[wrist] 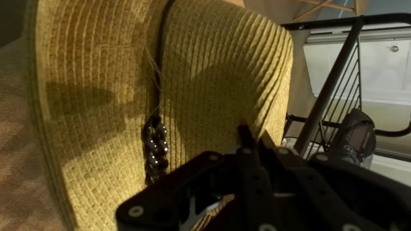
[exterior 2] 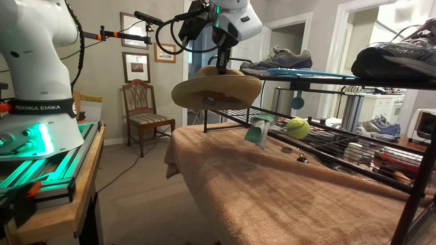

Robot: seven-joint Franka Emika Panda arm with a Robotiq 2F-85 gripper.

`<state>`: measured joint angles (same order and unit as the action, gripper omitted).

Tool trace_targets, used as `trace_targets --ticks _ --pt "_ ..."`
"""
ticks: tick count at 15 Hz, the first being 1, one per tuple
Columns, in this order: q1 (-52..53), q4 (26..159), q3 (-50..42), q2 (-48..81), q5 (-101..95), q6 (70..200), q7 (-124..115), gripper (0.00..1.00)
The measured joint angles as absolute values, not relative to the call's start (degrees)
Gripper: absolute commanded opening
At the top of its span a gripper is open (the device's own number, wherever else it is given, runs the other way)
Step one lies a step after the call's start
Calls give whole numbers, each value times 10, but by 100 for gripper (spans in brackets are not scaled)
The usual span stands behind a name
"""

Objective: Put the brown hat on the bottom shelf.

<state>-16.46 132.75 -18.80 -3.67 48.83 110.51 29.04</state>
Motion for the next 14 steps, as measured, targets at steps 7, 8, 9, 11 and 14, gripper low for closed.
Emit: trace_targets --ticks 7,8,9,11,14 --pt "-164 1349 -182 -18 609 1128 330 2" --pt "-164 1353 -179 -14 627 1133 339 2" --pt "-163 1356 -175 -9 646 1136 349 2" --pt "-161 1358 -168 2 685 1140 368 2" --pt "-158 1358 -159 24 743 1156 399 2"
